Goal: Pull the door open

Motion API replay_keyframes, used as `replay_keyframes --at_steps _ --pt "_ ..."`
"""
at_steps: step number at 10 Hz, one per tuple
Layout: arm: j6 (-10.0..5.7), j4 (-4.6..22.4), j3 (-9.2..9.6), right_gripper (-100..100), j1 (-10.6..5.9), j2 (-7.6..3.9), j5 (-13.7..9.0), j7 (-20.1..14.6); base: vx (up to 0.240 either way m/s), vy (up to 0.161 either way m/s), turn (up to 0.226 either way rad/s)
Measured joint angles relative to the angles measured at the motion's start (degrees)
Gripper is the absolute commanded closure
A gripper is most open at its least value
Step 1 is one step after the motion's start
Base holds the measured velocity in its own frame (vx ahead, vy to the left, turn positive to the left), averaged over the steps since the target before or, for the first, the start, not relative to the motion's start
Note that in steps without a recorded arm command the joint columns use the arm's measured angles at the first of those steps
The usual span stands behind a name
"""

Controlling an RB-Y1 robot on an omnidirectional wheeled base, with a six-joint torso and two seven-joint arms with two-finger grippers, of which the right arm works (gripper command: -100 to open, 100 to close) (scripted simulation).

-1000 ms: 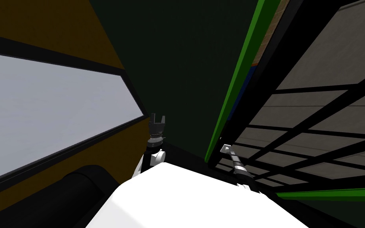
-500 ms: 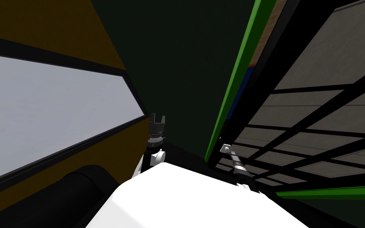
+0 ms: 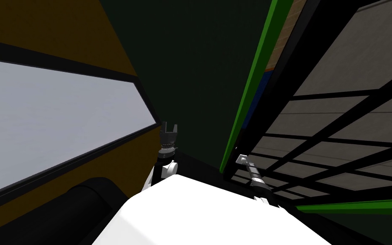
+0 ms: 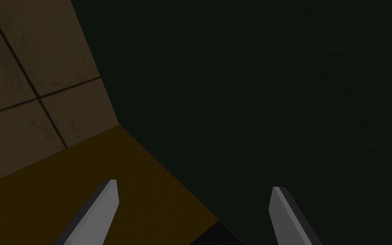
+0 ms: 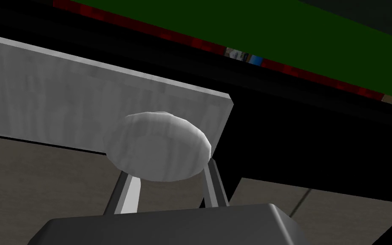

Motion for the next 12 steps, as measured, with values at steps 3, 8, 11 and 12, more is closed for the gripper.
replay_keyframes --at_steps 3,8,11,12 --pt "0.06 0.42 0.99 100 -0.34 -0.19 -1.47 -3.86 -0.036 -0.013 0.021" --pt "-0.11 1.68 2.99 100 -1.19 -0.83 -4.05 -10.45 -0.035 -0.016 0.024" --pt "-0.58 2.18 3.44 100 -1.30 -0.61 -4.57 -12.58 -0.005 0.003 -0.001" --pt "-0.14 1.57 3.40 100 -1.03 -0.59 -4.60 -12.43 -0.018 -0.005 0.014"
